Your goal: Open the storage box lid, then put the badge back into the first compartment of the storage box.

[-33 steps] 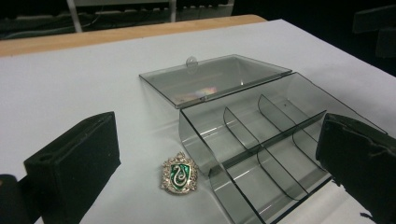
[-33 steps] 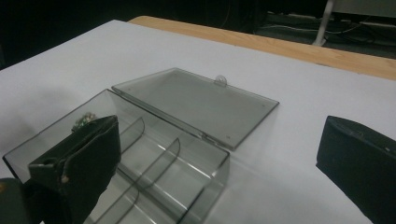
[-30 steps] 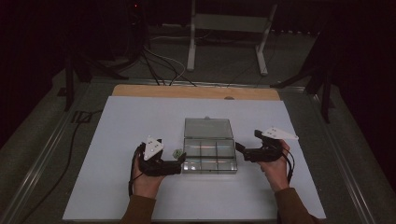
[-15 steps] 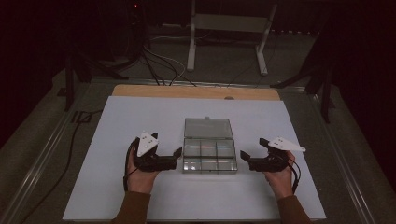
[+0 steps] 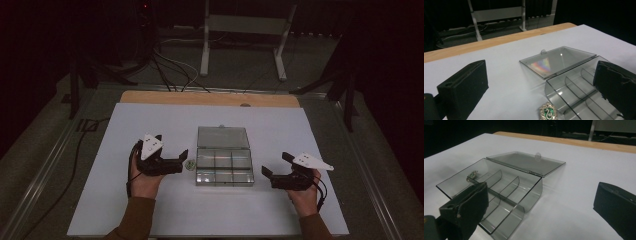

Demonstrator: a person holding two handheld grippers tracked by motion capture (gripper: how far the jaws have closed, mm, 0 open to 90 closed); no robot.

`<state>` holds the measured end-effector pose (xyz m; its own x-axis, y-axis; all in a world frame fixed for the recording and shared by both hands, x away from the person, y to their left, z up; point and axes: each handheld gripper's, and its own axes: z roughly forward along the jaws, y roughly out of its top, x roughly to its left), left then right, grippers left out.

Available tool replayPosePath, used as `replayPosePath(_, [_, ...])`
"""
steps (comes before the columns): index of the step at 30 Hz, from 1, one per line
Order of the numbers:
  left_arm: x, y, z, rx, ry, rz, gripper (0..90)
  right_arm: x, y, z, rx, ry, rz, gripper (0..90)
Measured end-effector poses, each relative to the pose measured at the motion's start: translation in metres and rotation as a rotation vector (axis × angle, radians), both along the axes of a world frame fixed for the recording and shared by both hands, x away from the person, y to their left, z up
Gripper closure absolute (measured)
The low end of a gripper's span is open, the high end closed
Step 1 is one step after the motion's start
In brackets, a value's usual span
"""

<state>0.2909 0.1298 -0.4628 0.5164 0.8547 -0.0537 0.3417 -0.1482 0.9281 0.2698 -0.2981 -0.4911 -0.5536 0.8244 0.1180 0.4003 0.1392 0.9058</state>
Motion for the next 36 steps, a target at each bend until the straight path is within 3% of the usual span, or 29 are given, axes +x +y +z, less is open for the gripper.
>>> replayPosePath(5, [0.009, 0.001, -0.006, 0.007, 0.023, 0.02, 1.5, 0.0, -0.005, 0.001, 0.012, -0.006, -0.012, 0.0])
replayPosePath(14, [0.024, -0.001, -0.018, -0.003, 0.05, -0.014, 1.4, -0.001, -0.005, 0.001, 0.028, 0.0, -0.014, 0.0])
replayPosePath(22, [0.03, -0.009, -0.026, 0.034, 0.095, -0.055, 1.6, -0.004, -0.01, 0.001, 0.025, 0.0, -0.018, 0.0])
replayPosePath(24, [0.032, -0.012, -0.029, 0.051, 0.117, -0.058, 2.3, -0.006, -0.01, 0.0, 0.023, 0.001, -0.014, 0.0])
replayPosePath(26, [0.035, -0.015, -0.033, 0.07, 0.168, -0.061, 3.9, -0.006, -0.01, 0.0, 0.02, 0.0, -0.014, 0.0])
replayPosePath(27, [0.035, -0.015, -0.033, 0.07, 0.168, -0.061, 4.8, -0.006, -0.01, 0.0, 0.019, 0.0, -0.014, 0.0])
replayPosePath(28, [0.036, -0.018, -0.036, 0.084, 0.199, -0.061, 6.0, -0.006, -0.01, 0.0, 0.019, -0.001, -0.015, 0.0])
replayPosePath(29, [0.036, -0.018, -0.036, 0.084, 0.199, -0.061, 6.9, -0.006, -0.01, 0.0, 0.019, -0.001, -0.015, 0.0])
replayPosePath(30, [0.037, -0.021, -0.04, 0.11, 0.225, -0.07, 7.8, -0.005, -0.011, -0.001, 0.022, 0.001, -0.019, 0.0])
replayPosePath(33, [0.038, -0.024, -0.043, 0.134, 0.248, -0.077, 8.5, -0.005, -0.012, -0.001, 0.019, 0.005, -0.021, 0.0])
replayPosePath(36, [0.038, -0.025, -0.048, 0.129, 0.267, -0.081, 9.2, -0.005, -0.011, -0.001, 0.016, 0.006, -0.019, 0.0])
